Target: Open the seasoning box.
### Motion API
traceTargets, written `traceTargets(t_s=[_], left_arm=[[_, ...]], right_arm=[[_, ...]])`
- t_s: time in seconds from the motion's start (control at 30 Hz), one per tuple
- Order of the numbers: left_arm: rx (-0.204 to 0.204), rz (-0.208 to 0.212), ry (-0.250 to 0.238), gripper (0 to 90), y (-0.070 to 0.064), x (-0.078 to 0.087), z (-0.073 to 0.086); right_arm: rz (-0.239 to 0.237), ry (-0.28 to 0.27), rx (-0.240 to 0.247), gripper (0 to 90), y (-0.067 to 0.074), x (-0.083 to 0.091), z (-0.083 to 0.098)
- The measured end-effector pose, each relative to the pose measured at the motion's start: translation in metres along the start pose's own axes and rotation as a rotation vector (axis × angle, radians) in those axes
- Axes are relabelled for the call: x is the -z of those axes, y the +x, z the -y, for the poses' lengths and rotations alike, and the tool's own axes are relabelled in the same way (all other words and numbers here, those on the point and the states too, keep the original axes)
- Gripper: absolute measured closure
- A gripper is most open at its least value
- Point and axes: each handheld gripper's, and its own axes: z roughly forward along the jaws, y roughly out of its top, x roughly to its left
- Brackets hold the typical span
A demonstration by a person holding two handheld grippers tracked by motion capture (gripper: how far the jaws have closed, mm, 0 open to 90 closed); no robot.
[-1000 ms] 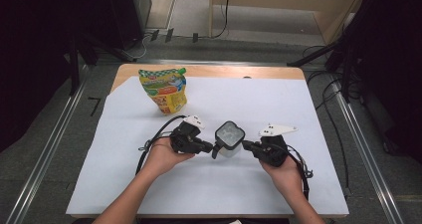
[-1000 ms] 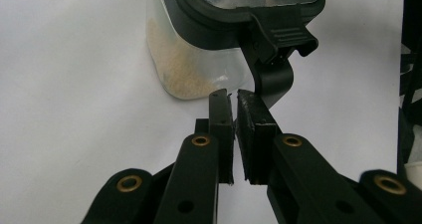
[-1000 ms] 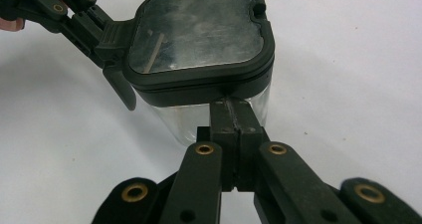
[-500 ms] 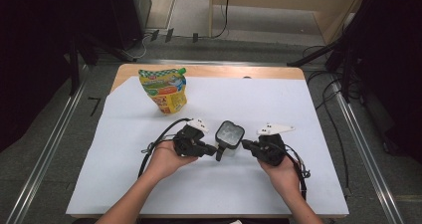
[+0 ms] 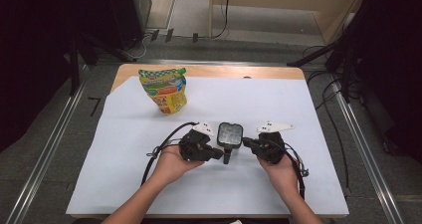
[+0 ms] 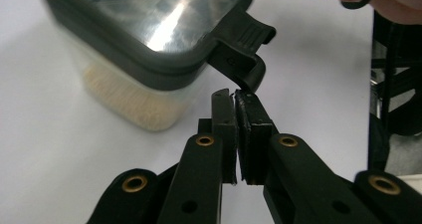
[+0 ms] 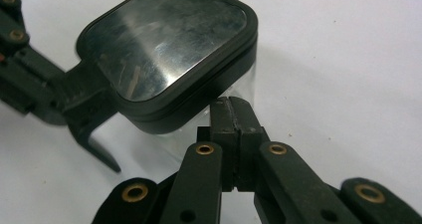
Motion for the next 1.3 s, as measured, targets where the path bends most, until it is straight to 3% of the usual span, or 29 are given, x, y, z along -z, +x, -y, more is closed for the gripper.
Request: traceTargets(t_s=[0.23,0.47,0.6,0.83,1.0,1.3], left_arm=[[0.001,0.029,0.006,85.5,-0.004,-0.002,-0.001],[-0.010,0.018,0.006,80.7,-0.001,0.015,0.002],[-0.017,0.001,0.004,76.6,0.005,0.026,0.003],[0.045,0.023,0.008,59.2,0.025,0.036,0.004],[0.042,0.002,-0.026,47.2,0.034,0.039,0.004],[0.053,-0.016,-0.037,44.8,0.039,0.041,0.006]], right_arm=[[-0.008,0.003,-0.003,90.0,-0.001,0.002,0.000],[-0.029,0.005,-0.028,90.0,0.003,0.021,0.004],[-0.058,-0.001,-0.017,90.0,0.011,0.031,0.006],[-0.099,0.015,-0.006,90.0,0.036,0.038,0.017],[-0.108,0.021,0.023,90.0,0.050,0.036,0.020],[-0.128,0.031,0.053,90.0,0.064,0.018,0.021]])
